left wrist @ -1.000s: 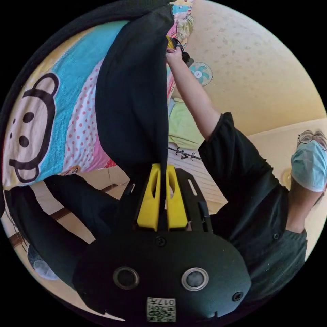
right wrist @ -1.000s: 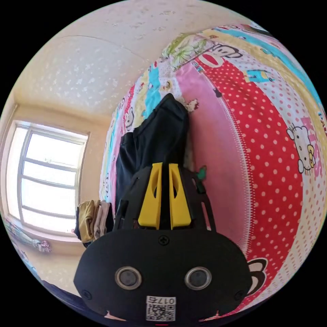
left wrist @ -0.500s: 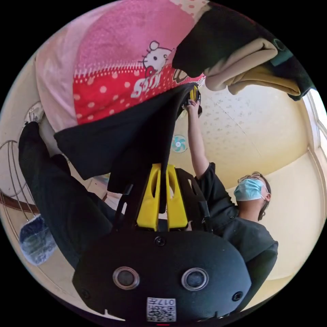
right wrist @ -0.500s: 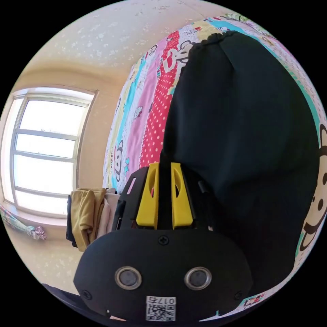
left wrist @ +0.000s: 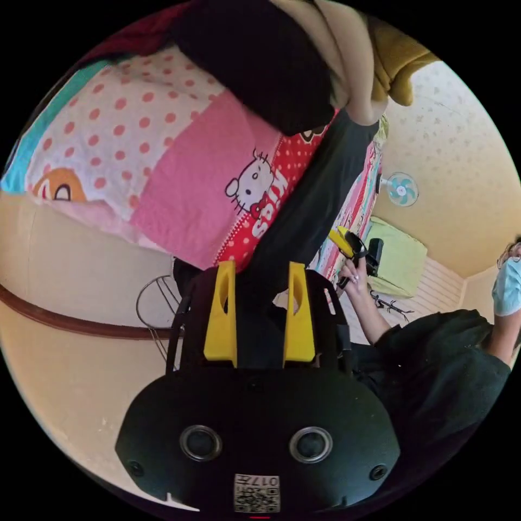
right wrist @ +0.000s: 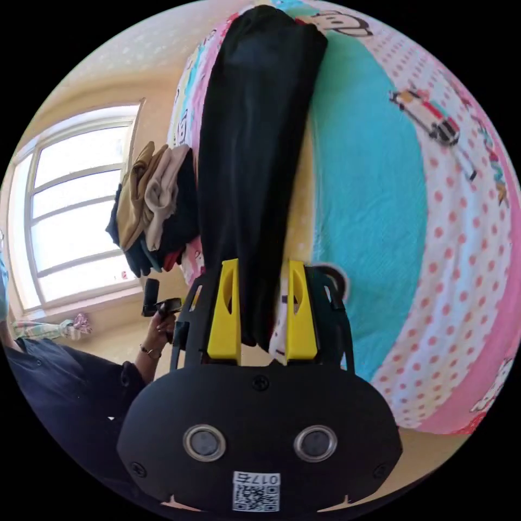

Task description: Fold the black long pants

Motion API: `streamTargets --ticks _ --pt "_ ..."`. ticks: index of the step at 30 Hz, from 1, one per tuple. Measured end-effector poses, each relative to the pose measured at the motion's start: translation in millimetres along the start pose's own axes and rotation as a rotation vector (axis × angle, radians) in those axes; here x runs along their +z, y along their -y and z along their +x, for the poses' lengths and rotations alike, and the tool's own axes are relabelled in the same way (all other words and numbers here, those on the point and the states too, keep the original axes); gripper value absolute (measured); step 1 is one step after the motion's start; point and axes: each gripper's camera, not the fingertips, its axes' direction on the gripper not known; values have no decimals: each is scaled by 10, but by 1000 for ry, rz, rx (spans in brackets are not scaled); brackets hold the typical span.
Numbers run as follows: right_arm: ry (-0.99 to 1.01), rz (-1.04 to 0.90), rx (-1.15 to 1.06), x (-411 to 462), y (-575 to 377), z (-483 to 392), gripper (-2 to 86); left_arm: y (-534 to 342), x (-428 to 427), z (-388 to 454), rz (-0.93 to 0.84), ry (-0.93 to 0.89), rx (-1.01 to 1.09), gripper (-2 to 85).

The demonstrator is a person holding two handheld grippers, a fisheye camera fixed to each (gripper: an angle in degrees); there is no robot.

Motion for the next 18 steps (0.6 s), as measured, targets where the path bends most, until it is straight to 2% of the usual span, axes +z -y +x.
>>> streamTargets --ticks 2,4,8,10,12,14,16,18 --pt "147 -76 3 375 -127 17 113 137 279 84 -96 83 32 130" --pt "97 -154 2 568 -117 14 75 180 565 111 -162 134 46 100" --pt "176 -190 -100 311 -133 -88 39 -40 692 267 -176 152 129 32" --pt "189 -203 -148 113 -192 -109 36 -233 696 351 -191 85 213 16" --pt "123 -266 -167 -7 -247 -67 35 -456 844 358 -229 -44 237 11" --pt "35 -374 -204 -91 -342 28 36 -604 1122 352 -302 -92 241 12" --pt "-17 -458 -229 -113 -434 141 39 -722 1483 335 -401 -94 211 19" --pt "-114 -507 -175 -135 -509 326 47 -847 1944 332 -528 -20 172 33"
